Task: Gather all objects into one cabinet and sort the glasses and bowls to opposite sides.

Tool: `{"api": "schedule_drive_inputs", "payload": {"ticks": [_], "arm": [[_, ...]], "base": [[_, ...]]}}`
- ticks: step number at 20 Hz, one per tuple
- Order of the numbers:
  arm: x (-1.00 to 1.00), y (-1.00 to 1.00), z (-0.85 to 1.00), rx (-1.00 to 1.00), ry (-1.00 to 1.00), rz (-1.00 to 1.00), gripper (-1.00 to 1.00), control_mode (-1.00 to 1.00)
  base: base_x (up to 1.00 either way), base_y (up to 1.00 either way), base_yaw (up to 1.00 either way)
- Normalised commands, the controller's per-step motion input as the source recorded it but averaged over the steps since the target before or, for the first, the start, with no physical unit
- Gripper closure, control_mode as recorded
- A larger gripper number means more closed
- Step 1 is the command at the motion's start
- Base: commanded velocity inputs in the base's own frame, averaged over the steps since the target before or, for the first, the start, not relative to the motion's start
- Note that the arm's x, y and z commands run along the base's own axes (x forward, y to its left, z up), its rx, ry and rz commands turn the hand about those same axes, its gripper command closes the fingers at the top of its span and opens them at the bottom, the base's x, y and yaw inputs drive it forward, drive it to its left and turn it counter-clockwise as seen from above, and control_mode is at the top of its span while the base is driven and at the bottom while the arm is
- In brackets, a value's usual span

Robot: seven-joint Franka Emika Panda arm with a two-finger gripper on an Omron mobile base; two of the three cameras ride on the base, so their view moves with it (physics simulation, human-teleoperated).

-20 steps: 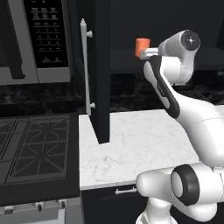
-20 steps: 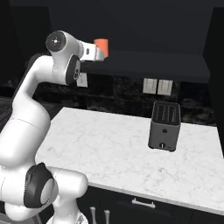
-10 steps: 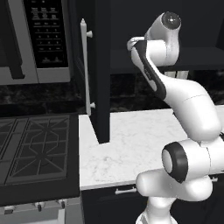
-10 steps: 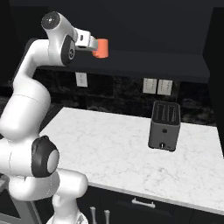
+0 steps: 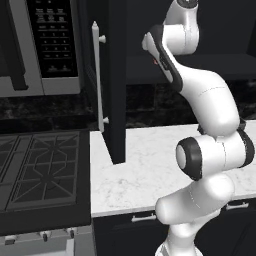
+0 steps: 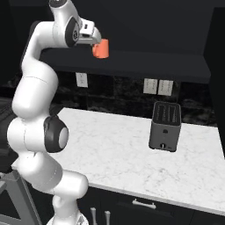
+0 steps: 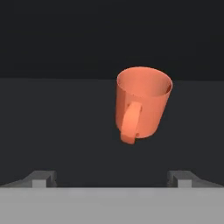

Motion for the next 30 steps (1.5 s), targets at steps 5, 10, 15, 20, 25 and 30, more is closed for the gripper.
{"api": "schedule_drive_inputs", "payload": {"ticks": [5,10,15,20,25,30], "arm": [[0.46,0.0,-0.49,0.0,-0.05,0.0,-1.0,-1.0],[0.52,0.0,-0.35,0.0,-0.01,0.0,-1.0,-1.0],[0.37,-0.02,-0.13,0.0,-0.02,-0.03,-1.0,-1.0],[0.18,-0.17,-0.09,0.0,0.0,-0.08,-1.0,-1.0],[0.12,-0.13,-0.07,0.0,-0.01,-0.08,-1.0,-1.0],[0.36,0.0,0.0,0.0,0.0,-0.02,-1.0,-1.0]], "base": [[0.0,0.0,0.0],[0.0,0.0,0.0],[0.0,0.0,0.0],[0.0,0.0,0.0],[0.0,0.0,0.0],[0.0,0.0,0.0]]}}
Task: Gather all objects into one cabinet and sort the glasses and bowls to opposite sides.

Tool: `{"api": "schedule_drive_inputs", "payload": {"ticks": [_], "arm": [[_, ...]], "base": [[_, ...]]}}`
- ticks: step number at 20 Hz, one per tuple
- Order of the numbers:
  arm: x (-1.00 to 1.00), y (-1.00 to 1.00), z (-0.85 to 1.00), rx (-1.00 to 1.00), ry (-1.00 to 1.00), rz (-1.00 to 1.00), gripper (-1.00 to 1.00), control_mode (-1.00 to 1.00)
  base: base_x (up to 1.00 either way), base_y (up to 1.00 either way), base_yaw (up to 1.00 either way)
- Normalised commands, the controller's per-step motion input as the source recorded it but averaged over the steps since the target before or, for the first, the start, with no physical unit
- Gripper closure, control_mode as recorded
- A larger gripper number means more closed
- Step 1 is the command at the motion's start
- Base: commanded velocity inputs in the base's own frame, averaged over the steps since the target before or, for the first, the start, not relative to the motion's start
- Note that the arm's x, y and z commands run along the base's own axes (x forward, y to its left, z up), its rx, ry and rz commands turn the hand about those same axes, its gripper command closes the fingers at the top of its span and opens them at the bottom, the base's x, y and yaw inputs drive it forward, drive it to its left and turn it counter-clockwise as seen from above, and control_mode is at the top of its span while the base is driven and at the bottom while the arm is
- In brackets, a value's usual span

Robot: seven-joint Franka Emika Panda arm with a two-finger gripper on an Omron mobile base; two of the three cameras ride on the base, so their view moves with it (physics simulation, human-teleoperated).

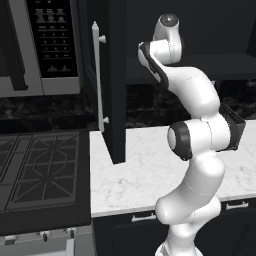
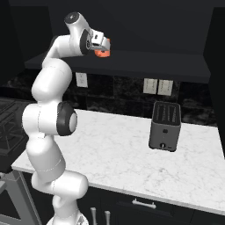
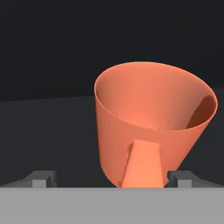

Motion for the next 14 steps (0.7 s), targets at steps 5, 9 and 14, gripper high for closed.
{"api": "schedule_drive_inputs", "payload": {"ticks": [5,9,14], "arm": [[0.19,0.0,0.0,0.0,0.0,0.0,1.0,-1.0],[0.01,0.0,0.0,0.0,0.02,0.0,1.0,-1.0],[0.0,0.0,0.0,0.0,0.03,0.0,1.0,-1.0]], "base": [[0.0,0.0,0.0],[0.0,0.0,0.0],[0.0,0.0,0.0]]}}
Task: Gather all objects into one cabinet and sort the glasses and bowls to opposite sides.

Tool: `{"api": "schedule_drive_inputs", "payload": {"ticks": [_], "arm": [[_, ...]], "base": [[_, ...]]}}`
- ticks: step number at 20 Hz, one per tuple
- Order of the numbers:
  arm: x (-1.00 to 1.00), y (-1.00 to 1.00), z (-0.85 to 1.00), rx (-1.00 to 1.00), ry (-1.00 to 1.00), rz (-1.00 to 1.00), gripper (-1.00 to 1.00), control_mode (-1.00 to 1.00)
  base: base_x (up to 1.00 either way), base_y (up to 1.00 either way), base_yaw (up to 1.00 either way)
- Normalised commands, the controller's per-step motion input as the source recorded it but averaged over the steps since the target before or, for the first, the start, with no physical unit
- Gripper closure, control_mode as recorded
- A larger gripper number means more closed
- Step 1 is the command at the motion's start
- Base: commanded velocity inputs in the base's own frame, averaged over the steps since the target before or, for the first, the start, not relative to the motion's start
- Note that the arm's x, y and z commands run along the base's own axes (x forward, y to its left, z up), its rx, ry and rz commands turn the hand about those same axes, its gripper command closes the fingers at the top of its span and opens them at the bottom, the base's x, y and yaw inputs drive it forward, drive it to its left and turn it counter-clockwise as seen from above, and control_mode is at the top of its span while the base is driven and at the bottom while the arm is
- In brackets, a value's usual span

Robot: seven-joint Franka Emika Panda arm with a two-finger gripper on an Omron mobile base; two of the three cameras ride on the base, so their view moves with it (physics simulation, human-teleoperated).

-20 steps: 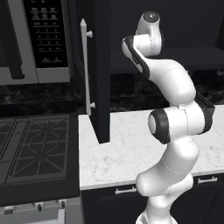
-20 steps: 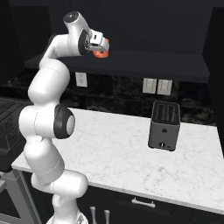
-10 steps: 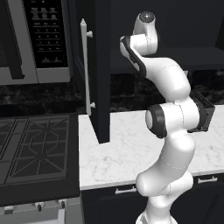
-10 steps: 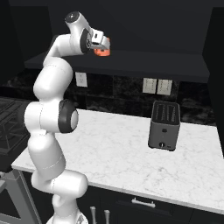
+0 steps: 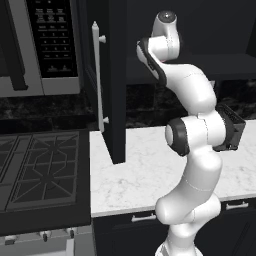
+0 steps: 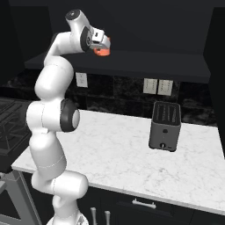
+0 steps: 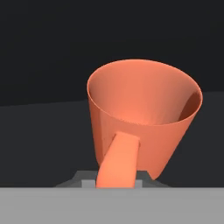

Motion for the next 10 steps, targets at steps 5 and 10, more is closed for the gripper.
{"api": "schedule_drive_inputs", "payload": {"ticks": [5,10], "arm": [[-0.2,0.0,-0.03,0.0,0.0,0.0,1.0,-1.0],[-0.6,0.05,-0.07,0.0,0.0,0.0,1.0,-1.0]], "base": [[0.0,0.0,0.0],[0.0,0.0,0.0]]}}
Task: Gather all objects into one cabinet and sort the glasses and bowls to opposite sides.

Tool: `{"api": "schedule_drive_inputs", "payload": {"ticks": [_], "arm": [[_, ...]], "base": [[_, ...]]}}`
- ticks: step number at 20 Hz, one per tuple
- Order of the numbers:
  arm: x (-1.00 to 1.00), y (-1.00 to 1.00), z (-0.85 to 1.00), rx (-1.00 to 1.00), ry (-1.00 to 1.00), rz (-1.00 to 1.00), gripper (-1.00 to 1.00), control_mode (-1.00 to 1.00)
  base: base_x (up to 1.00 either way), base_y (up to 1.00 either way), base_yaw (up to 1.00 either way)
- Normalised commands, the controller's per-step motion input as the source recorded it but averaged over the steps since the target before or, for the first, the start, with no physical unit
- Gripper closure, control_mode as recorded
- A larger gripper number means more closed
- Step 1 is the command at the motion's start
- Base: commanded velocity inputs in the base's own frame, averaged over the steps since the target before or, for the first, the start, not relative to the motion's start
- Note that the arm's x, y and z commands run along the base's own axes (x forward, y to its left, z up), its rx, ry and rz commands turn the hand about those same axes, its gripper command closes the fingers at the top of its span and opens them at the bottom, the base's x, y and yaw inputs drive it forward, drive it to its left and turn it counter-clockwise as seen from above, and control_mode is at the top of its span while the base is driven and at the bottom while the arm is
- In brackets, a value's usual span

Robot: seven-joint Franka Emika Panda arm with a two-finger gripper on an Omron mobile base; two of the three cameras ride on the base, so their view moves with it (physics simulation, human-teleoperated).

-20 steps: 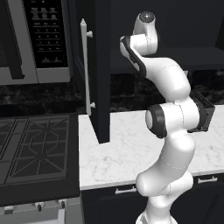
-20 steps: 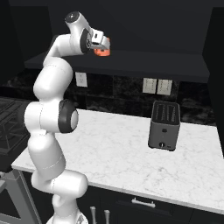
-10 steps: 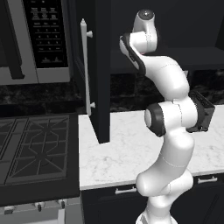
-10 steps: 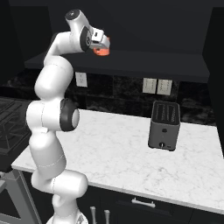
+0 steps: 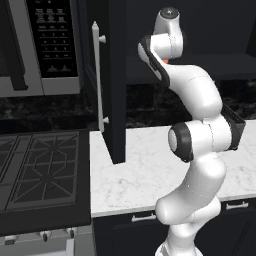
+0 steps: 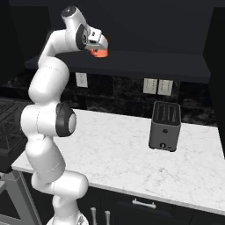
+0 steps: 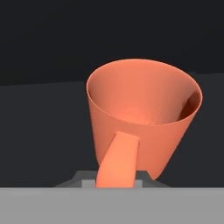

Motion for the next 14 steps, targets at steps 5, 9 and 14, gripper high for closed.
{"api": "schedule_drive_inputs", "payload": {"ticks": [5,9,14], "arm": [[-0.74,0.18,-0.14,0.0,-0.11,0.0,1.0,-1.0],[-0.84,0.18,-0.03,0.0,-0.24,0.0,1.0,-1.0],[-0.88,0.03,0.12,0.01,-0.09,0.0,1.0,-1.0]], "base": [[0.0,0.0,0.0],[0.0,0.0,0.0],[0.0,0.0,0.0]]}}
